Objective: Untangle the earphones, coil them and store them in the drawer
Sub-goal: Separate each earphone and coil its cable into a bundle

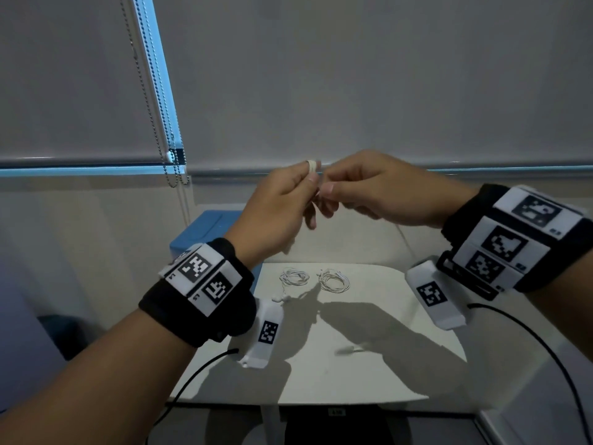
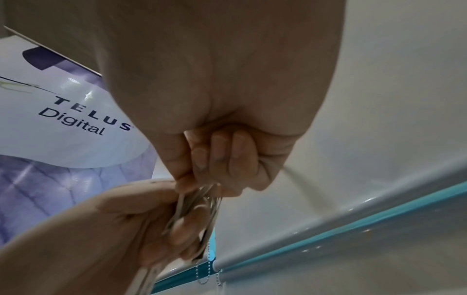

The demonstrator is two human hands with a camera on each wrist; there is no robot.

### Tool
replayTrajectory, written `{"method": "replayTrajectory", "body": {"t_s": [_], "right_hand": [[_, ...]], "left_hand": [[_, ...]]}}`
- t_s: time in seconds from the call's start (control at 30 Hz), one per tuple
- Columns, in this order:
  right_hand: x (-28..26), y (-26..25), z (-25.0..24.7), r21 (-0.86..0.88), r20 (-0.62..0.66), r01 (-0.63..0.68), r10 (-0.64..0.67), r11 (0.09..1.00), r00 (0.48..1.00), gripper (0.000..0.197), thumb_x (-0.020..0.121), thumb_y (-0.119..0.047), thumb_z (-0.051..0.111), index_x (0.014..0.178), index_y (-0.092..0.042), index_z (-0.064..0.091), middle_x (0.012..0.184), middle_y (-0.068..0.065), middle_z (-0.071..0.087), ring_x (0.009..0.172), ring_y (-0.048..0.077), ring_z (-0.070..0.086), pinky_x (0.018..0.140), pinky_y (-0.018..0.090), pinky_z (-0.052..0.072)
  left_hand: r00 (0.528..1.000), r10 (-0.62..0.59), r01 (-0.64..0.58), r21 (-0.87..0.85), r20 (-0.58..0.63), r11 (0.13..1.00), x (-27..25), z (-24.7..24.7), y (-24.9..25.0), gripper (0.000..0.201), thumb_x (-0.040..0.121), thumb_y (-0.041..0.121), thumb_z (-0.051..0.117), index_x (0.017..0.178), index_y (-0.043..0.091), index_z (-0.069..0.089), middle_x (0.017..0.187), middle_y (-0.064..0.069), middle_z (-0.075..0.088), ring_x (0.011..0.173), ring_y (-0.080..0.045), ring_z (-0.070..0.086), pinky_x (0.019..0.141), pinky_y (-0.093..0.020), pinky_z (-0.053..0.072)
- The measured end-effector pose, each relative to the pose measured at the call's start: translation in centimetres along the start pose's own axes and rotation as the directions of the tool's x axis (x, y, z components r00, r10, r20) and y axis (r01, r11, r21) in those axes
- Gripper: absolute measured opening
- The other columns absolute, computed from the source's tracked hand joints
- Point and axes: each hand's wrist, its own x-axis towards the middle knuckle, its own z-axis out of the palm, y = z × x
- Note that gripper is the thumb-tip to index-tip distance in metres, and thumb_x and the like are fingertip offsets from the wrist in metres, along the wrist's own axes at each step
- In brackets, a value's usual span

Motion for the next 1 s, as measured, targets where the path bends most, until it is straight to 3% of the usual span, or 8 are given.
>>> {"method": "replayTrajectory", "body": {"t_s": [0.2, 0.3, 0.43, 0.6, 0.7, 0.8, 0.9, 1.0], "right_hand": [[1.2, 1.8, -0.7, -0.132, -0.167, 0.002, -0.024, 0.991, 0.986, 0.03, 0.105, -0.026, 0.054, 0.079, -0.014, 0.062, 0.059, -0.013, 0.043, 0.053, 0.005, 0.035, 0.053, 0.023, 0.031], [1.4, 2.6, -0.7, -0.12, -0.189, 0.012, -0.035, 0.993, 0.981, 0.029, 0.106, -0.024, 0.051, 0.081, -0.013, 0.061, 0.071, -0.01, 0.057, 0.056, 0.001, 0.04, 0.058, 0.019, 0.033], [1.4, 3.1, -0.6, -0.083, -0.226, -0.028, 0.009, 0.996, 0.974, 0.028, 0.107, -0.022, 0.049, 0.083, -0.014, 0.059, 0.053, -0.024, 0.049, 0.053, -0.003, 0.044, 0.054, 0.012, 0.033], [1.6, 3.3, 0.0, 0.072, -0.223, -0.005, 0.021, 0.997, 0.975, 0.035, 0.109, -0.023, 0.046, 0.076, -0.018, 0.058, 0.057, -0.018, 0.042, 0.052, -0.001, 0.036, 0.053, 0.014, 0.031], [1.8, 3.1, 0.8, 0.152, -0.226, 0.004, 0.031, 0.988, 0.974, 0.035, 0.108, -0.026, 0.046, 0.075, -0.019, 0.055, 0.057, -0.017, 0.041, 0.052, 0.0, 0.035, 0.052, 0.015, 0.031], [2.0, 2.8, 1.9, 0.203, -0.214, -0.013, 0.058, 0.979, 0.975, 0.027, 0.109, -0.023, 0.044, 0.089, -0.023, 0.062, 0.061, -0.016, 0.045, 0.052, -0.001, 0.036, 0.054, 0.019, 0.031], [2.1, 2.4, 2.5, 0.209, -0.204, -0.003, 0.047, 0.978, 0.978, 0.03, 0.11, -0.023, 0.042, 0.087, -0.011, 0.059, 0.055, -0.019, 0.046, 0.05, -0.002, 0.039, 0.053, 0.017, 0.031], [2.2, 1.7, 3.1, 0.19, -0.156, 0.003, 0.027, 0.982, 0.987, 0.03, 0.11, -0.024, 0.043, 0.084, -0.018, 0.06, 0.057, -0.021, 0.05, 0.051, -0.002, 0.04, 0.054, 0.013, 0.033]], "left_hand": [[0.997, -0.043, 0.045, -0.039, 0.068, 0.998, 0.7, -0.3, -0.2, 0.032, 0.104, 0.032, 0.043, 0.085, 0.023, 0.066, 0.061, 0.008, 0.048, 0.063, -0.017, 0.04, 0.059, -0.04, 0.035], [0.99, -0.108, 0.112, -0.033, 0.095, 0.993, 0.9, -0.8, 0.0, 0.034, 0.109, 0.026, 0.043, 0.099, 0.012, 0.072, 0.058, 0.011, 0.045, 0.057, -0.011, 0.037, 0.058, -0.029, 0.032], [0.981, -0.136, 0.15, -0.094, 0.141, 0.984, 0.9, -1.3, 0.5, 0.038, 0.109, 0.019, 0.042, 0.102, -0.003, 0.072, 0.057, 0.007, 0.038, 0.052, -0.007, 0.033, 0.054, -0.022, 0.029], [0.98, -0.133, 0.166, -0.228, 0.15, 0.959, 0.7, -1.5, 1.6, 0.035, 0.109, 0.016, 0.041, 0.097, -0.002, 0.069, 0.059, -0.001, 0.027, 0.05, -0.011, 0.027, 0.052, -0.025, 0.027], [0.984, -0.117, 0.155, -0.317, 0.137, 0.936, 0.8, -1.8, 1.9, 0.041, 0.11, 0.017, 0.039, 0.104, -0.016, 0.063, 0.055, 0.002, 0.024, 0.047, -0.01, 0.026, 0.05, -0.023, 0.03], [0.989, -0.118, 0.146, -0.411, 0.094, 0.9, 0.9, -2.0, 2.4, 0.038, 0.11, 0.017, 0.039, 0.11, -0.008, 0.067, 0.054, 0.003, 0.035, 0.044, -0.007, 0.031, 0.051, -0.02, 0.034], [0.991, -0.133, 0.131, -0.461, 0.027, 0.878, 1.0, -2.1, 2.5, 0.034, 0.109, 0.016, 0.043, 0.122, -0.008, 0.064, 0.064, -0.002, 0.055, 0.046, -0.007, 0.05, 0.055, -0.019, 0.046], [0.986, -0.161, 0.123, -0.491, -0.035, 0.863, 1.0, -1.8, 2.6, 0.031, 0.108, 0.017, 0.047, 0.125, -0.005, 0.06, 0.076, -0.007, 0.071, 0.056, -0.011, 0.063, 0.061, -0.026, 0.054]]}}
